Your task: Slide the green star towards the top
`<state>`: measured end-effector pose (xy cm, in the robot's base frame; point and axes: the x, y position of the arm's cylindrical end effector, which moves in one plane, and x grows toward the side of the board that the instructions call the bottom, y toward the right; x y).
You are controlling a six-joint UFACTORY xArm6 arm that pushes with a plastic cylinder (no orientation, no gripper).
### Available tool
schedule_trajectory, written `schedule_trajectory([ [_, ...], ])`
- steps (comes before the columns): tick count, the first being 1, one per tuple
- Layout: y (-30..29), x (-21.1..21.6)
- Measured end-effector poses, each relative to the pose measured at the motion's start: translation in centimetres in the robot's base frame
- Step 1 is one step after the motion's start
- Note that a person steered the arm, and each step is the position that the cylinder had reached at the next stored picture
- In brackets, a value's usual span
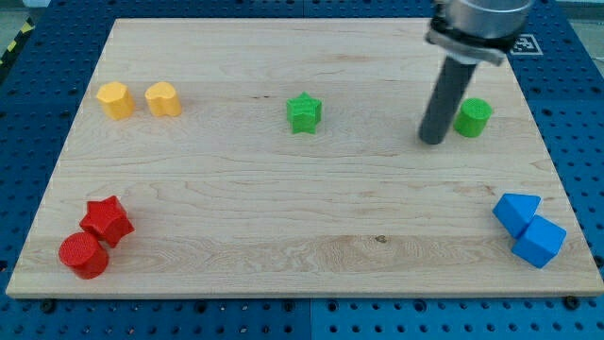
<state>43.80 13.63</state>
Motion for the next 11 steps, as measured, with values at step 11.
schedule_trajectory([
  [11, -7.1, -3.7],
])
